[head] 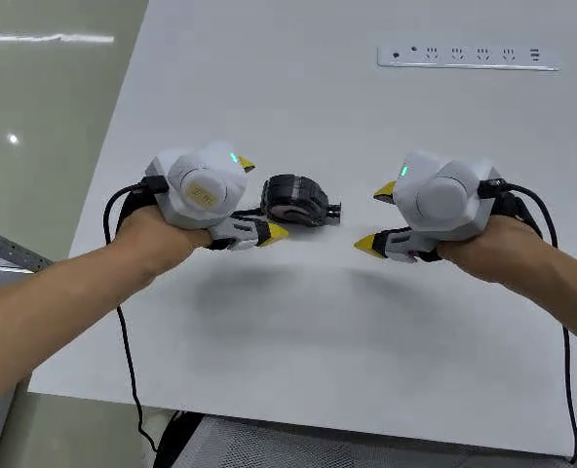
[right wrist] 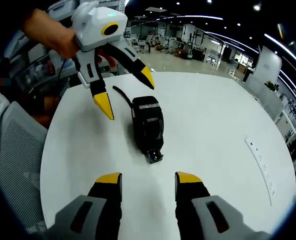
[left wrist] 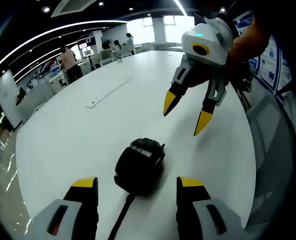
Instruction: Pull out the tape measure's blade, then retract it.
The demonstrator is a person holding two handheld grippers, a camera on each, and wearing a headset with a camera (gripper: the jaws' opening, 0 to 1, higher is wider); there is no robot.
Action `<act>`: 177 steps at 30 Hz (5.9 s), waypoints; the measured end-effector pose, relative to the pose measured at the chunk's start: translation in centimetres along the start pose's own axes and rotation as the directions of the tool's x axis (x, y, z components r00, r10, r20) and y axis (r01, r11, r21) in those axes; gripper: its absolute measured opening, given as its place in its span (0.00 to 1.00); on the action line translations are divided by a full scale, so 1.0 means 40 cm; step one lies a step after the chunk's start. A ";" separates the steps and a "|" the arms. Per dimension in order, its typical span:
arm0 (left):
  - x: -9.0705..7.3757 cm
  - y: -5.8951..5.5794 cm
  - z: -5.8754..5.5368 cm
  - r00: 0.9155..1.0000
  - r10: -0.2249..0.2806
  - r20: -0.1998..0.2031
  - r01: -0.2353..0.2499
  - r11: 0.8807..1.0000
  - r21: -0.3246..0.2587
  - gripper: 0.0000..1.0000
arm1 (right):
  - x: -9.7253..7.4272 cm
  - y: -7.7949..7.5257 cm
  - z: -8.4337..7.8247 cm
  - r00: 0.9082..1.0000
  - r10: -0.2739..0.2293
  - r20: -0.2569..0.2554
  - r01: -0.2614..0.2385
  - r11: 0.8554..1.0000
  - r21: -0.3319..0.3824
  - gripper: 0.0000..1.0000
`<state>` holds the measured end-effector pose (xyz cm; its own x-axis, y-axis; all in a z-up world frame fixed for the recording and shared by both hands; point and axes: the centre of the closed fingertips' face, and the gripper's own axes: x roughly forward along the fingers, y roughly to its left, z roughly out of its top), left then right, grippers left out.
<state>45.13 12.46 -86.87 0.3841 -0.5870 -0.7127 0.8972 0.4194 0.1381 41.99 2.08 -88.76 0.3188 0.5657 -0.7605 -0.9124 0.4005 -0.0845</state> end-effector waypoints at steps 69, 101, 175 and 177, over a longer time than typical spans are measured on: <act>0.119 -0.029 0.021 0.951 -0.277 -0.140 0.307 0.908 0.285 0.39 | 0.155 -0.025 0.014 0.987 0.150 -0.061 -0.159 0.969 -0.190 0.24; 0.117 -0.030 0.020 0.950 -0.282 -0.137 0.310 0.906 0.289 0.33 | 0.165 -0.024 0.001 0.981 0.191 -0.030 -0.193 0.959 -0.209 0.14; 0.118 -0.034 0.014 0.931 -0.305 -0.201 0.357 0.876 0.324 0.32 | 0.013 -0.083 -0.182 0.984 0.169 -0.063 -0.176 0.977 -0.119 0.11; 0.117 -0.034 0.013 0.931 -0.305 -0.201 0.357 0.875 0.328 0.32 | 0.008 -0.084 -0.186 0.984 0.167 -0.067 -0.174 0.977 -0.120 0.11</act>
<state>45.83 8.77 -90.03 0.0401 -0.5351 -0.8438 0.9933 -0.0700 0.0916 43.26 -4.46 -93.51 0.1442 0.5751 -0.8053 -0.9781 0.2063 -0.0278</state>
